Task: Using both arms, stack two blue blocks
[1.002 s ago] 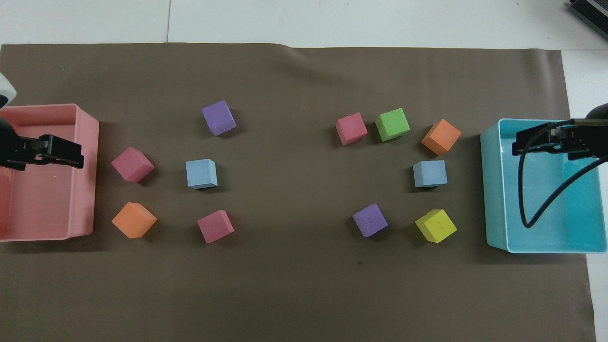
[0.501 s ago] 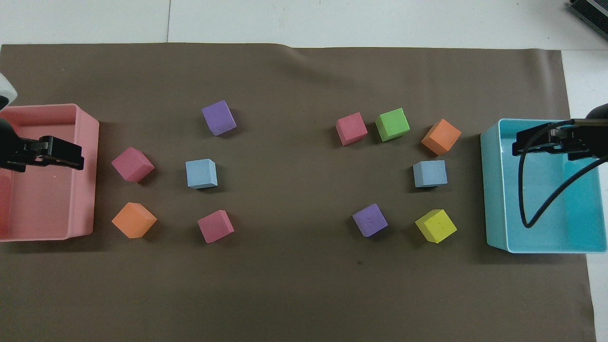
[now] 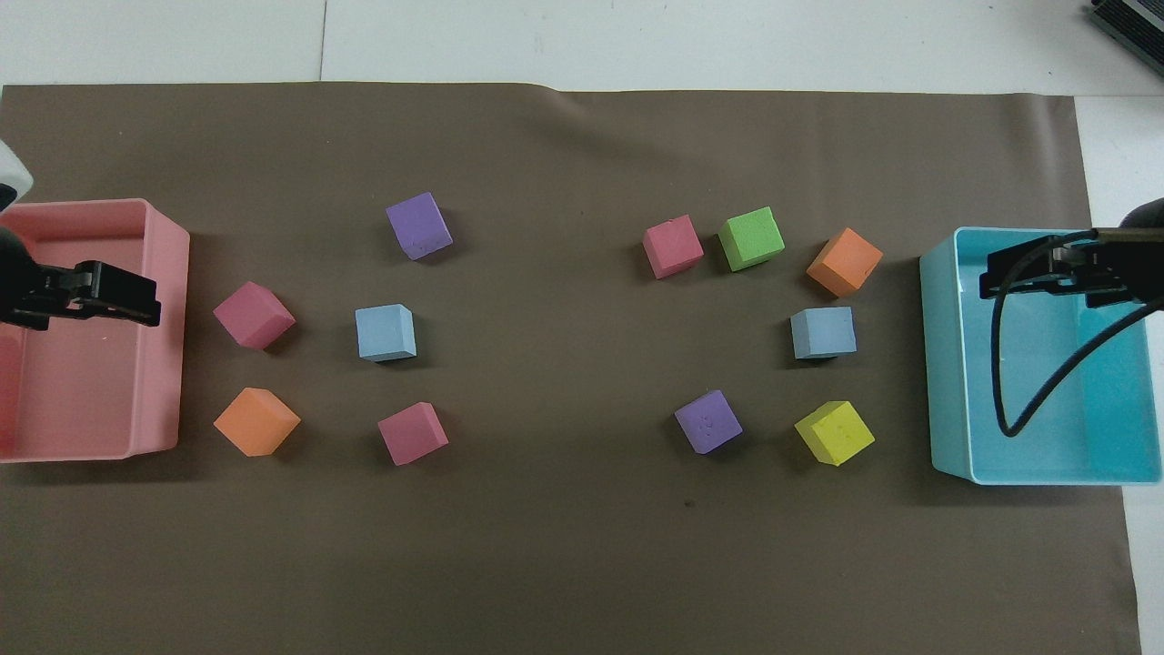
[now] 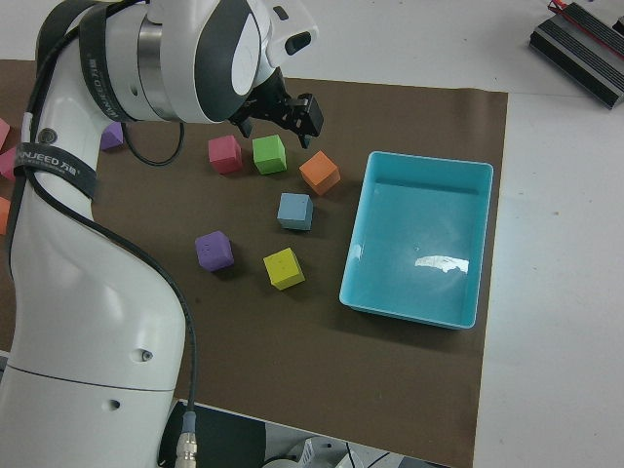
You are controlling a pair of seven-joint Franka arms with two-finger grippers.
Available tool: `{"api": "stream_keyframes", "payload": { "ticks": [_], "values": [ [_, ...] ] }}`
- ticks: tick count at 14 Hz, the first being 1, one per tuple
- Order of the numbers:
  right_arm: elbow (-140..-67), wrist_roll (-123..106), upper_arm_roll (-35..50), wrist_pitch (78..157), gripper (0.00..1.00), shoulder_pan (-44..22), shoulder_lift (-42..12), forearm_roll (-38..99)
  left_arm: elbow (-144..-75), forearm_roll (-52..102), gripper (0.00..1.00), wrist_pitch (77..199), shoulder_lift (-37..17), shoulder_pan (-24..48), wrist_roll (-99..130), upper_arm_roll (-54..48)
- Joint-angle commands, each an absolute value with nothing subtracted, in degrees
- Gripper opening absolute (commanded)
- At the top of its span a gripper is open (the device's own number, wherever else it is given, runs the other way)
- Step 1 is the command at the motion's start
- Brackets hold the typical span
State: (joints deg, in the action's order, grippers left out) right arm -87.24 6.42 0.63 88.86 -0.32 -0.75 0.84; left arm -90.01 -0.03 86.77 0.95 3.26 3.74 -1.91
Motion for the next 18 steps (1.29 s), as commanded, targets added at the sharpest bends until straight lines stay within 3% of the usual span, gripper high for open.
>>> {"api": "stream_keyframes", "payload": {
  "ticks": [1, 18],
  "values": [
    [-87.4, 7.0, 1.1, 88.2, 1.0, 0.2, -0.6, 1.4, -89.6, 0.8, 1.0, 85.5, 1.5, 3.8, 4.1, -1.5],
    [-87.8, 6.8, 1.2, 88.2, 1.0, 0.0, -0.4, 1.4, -88.7, 0.7, 1.0, 85.3, 1.3, 3.7, 4.0, -1.4]
  ]
}}
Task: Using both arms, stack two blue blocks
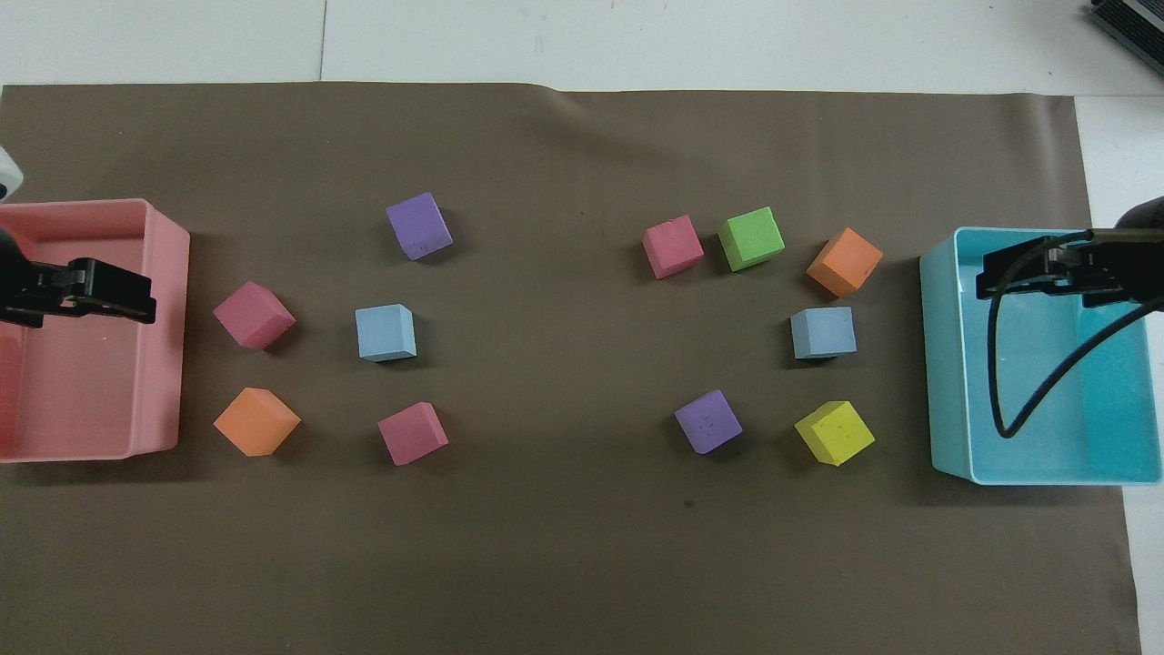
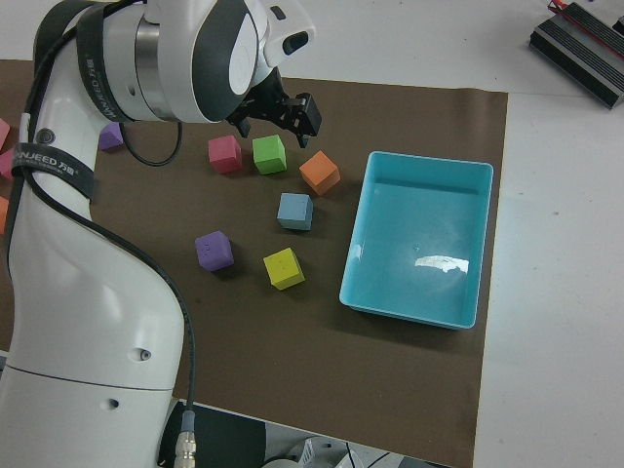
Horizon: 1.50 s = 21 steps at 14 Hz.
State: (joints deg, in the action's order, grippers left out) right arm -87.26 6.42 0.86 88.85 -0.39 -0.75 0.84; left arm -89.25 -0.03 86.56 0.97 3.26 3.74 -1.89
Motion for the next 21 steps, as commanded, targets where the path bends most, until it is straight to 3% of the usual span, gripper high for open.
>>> {"api": "stream_keyframes", "payload": {
  "ticks": [1, 13, 21],
  "values": [
    [-87.9, 6.8, 1.2, 88.2, 1.0, 0.1, -0.4, 1.4, -88.7, 0.7, 1.0, 85.3, 1.3, 3.7, 4.0, -1.4],
    [-99.8, 7.2, 1.2, 99.3, 1.0, 0.0, 1.6, 1.4, -88.5, 0.7, 1.0, 85.3, 1.5, 3.7, 6.1, -1.3],
    [-113.2, 7.2, 1.2, 115.5, 1.0, -0.2, -0.7, 1.4, -88.5, 0.7, 1.0, 85.3, 1.1, 3.8, 7.9, -1.5]
  ]
}}
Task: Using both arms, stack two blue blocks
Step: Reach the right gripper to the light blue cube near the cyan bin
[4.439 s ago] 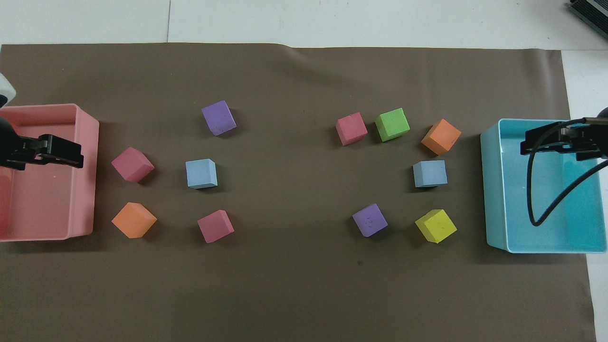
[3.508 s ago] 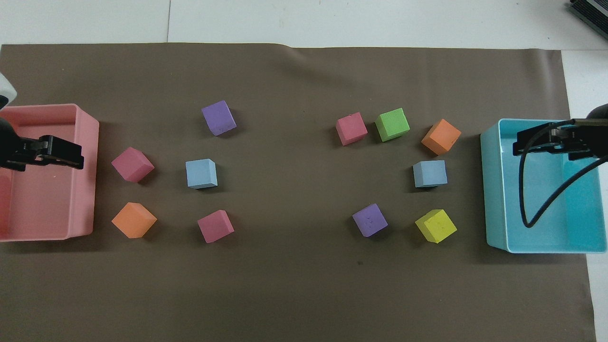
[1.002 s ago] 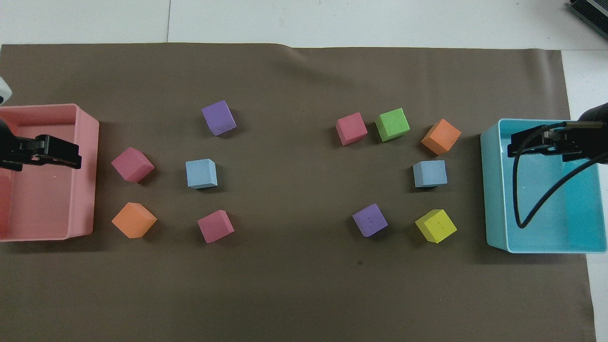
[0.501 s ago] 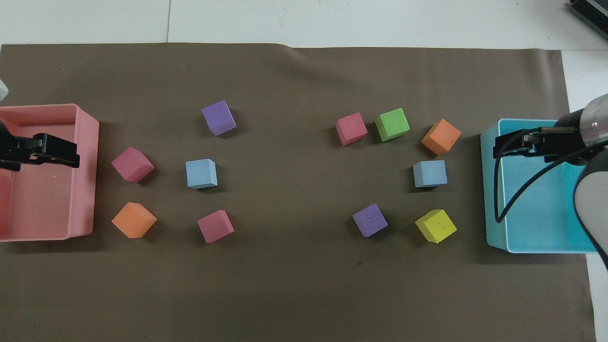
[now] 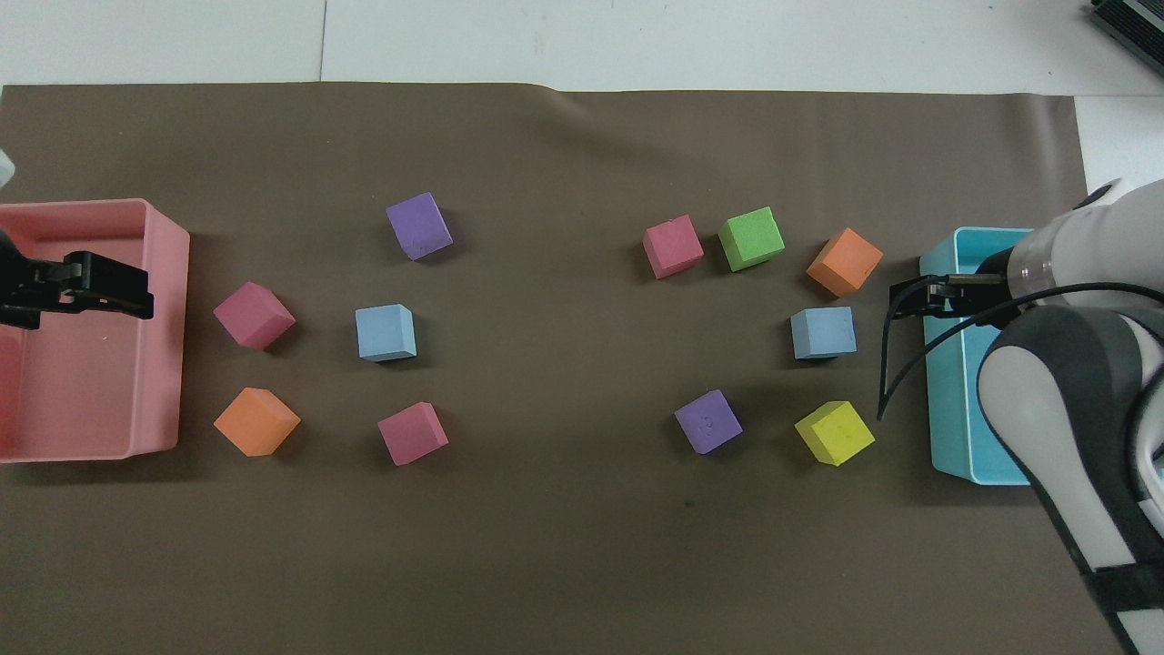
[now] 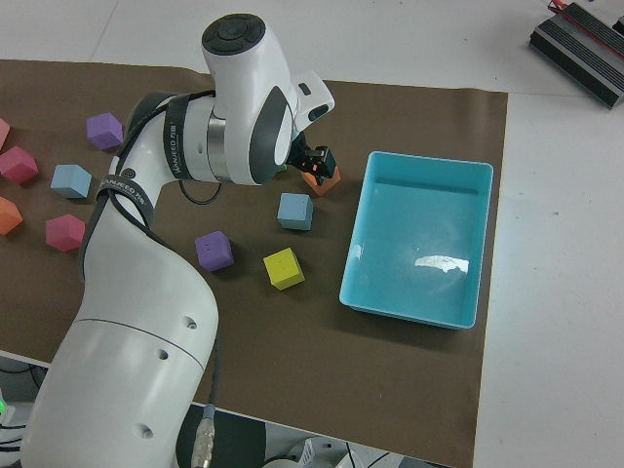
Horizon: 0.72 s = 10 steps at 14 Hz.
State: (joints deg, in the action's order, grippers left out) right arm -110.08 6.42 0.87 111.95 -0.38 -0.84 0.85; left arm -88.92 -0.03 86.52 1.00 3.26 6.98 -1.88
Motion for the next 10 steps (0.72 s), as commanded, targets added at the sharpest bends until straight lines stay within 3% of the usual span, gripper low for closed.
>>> {"api": "stream_keyframes", "payload": {
  "ticks": [1, 10],
  "values": [
    [-114.2, 7.2, 1.2, 117.1, 1.0, -0.1, -1.4, 1.4, -88.4, 0.7, 1.0, 85.3, 1.1, 3.8, 7.9, -1.5],
    [-115.5, 9.9, 1.2, 124.6, 1.0, -2.8, -7.8, 1.4, -88.5, 0.3, 1.0, 85.3, 1.1, 4.0, 7.9, -1.5]
  ]
}}
